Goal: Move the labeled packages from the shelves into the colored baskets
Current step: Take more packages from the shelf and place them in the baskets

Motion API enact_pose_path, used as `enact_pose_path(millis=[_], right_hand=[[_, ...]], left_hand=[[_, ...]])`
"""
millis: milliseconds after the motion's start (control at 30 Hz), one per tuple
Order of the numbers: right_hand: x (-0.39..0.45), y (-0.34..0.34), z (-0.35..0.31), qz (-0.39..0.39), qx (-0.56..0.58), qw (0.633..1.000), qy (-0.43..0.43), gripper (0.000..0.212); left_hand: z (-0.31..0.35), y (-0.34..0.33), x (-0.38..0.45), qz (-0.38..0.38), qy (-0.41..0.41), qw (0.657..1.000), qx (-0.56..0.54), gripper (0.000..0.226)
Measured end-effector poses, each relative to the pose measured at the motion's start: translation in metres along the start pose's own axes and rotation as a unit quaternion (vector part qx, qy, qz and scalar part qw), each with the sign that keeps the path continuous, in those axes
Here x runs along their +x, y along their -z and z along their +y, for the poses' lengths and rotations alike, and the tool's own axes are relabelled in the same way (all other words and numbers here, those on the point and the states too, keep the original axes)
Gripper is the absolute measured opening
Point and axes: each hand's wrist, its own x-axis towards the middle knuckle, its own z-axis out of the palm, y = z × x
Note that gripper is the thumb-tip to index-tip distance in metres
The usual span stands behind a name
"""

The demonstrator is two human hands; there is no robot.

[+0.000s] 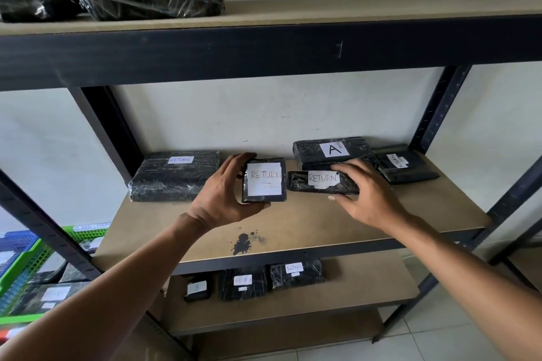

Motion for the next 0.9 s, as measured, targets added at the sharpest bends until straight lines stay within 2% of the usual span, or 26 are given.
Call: enact_pose_path(millis=[133, 300, 467, 900], right_hand=[[-0.009, 0.032, -0.029, 0.006, 0.007, 0.999, 0.053, 0.060], [-0.015, 0.063, -0.058, 0.040, 0.020, 0.996, 0.081, 0.063], [-0.017, 0.080, -0.071, 0.065, 0.037, 0.993, 0.093, 0.058], [-0.017, 0.079, -0.093, 0.063, 0.055, 0.994, 0.074, 0.057]], left_hand=[[0.001, 0.015, -0.007, -0.005, -0.002, 1.000, -0.003, 0.099], [0.011, 0.032, -0.013, -0.016, -0.022, 1.000, -0.003, 0.100], [0.026, 0.044, -0.012, -0.010, -0.028, 1.000, -0.004, 0.102], [0.030, 0.064, -0.022, -0.004, -0.026, 0.999, -0.020, 0.101]])
